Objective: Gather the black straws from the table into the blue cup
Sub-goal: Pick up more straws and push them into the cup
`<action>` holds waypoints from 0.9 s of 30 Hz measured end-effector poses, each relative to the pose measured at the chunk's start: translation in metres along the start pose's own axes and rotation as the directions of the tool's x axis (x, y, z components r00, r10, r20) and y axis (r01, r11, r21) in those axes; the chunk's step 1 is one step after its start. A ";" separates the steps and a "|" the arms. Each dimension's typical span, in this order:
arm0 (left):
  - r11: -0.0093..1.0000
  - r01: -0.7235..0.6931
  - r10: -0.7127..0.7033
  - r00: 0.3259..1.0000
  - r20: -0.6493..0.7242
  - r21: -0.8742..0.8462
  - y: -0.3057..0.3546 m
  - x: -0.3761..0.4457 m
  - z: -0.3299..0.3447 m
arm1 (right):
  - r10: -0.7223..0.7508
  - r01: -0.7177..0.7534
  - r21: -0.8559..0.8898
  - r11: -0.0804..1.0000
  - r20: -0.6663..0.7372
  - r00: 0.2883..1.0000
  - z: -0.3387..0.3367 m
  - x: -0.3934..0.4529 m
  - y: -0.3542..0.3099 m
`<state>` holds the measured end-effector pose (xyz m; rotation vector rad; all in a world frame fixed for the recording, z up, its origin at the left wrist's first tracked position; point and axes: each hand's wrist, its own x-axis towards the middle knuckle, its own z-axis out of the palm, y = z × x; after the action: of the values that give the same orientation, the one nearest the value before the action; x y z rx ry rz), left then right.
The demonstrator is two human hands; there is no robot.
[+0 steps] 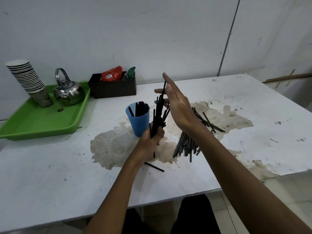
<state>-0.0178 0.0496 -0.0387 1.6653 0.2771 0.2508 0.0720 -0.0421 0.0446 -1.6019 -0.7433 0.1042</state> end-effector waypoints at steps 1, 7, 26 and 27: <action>1.000 0.005 -0.005 1.000 0.001 0.000 0.000 0.000 0.000 | 0.002 -0.002 0.005 1.000 -0.003 1.000 -0.001 0.003 0.000; 1.000 0.005 -0.006 0.999 -0.053 -0.025 0.000 0.000 0.002 | 0.059 -0.061 0.037 0.997 0.052 0.997 -0.002 0.002 0.001; 0.997 -0.003 0.001 1.000 -0.019 -0.077 -0.001 0.007 -0.001 | 0.047 -0.051 -0.124 0.991 -0.041 0.998 -0.015 0.024 0.011; 0.997 0.001 -0.002 1.000 -0.016 -0.078 0.000 0.007 -0.001 | 0.106 -0.109 -0.083 0.991 -0.034 0.994 -0.016 0.024 0.013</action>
<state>-0.0112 0.0526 -0.0388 1.5867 0.2774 0.2704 0.1039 -0.0434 0.0443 -1.7216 -0.6453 0.1281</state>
